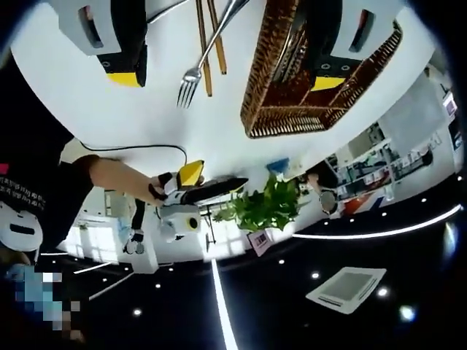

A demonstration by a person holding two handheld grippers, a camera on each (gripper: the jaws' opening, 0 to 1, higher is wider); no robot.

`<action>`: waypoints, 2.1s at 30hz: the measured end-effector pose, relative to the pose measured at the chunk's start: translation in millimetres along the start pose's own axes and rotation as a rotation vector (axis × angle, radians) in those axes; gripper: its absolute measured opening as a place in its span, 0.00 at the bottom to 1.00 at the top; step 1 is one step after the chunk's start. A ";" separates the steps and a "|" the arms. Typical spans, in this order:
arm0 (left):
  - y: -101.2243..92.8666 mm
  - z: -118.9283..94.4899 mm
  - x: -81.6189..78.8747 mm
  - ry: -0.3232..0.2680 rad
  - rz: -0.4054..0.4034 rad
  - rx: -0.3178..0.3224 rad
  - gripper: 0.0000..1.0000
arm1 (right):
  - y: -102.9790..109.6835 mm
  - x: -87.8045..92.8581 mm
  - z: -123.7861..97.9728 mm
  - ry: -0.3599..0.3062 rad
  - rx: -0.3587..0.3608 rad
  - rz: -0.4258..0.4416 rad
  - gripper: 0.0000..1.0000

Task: Arrange the knives, forks, and spoons in their matching storage slots by inserting each utensil handle-first until every utensil is classified and aligned in the correct compartment

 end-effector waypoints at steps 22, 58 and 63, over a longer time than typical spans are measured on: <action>-22.4 31.1 55.9 0.123 -0.071 0.142 0.43 | -1.6 5.7 2.2 0.017 -0.008 0.004 1.00; -26.0 34.9 58.0 0.116 0.017 0.159 0.01 | 6.6 15.7 3.5 0.055 -0.044 -0.010 1.00; -24.1 35.7 60.2 0.129 0.053 0.154 0.01 | 13.3 19.6 4.3 0.073 -0.075 -0.016 0.99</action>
Point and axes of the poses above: the point that each gripper's makers call its tool centre point, and the gripper's own axes: z roughly forward along the fingers, y roughly to its left, x roughly out of its underside, the point moved 1 cm from there along -z, roughly backward along the fingers, and after that the axes turned 10 degrees about -y, right-handed, at the moved point
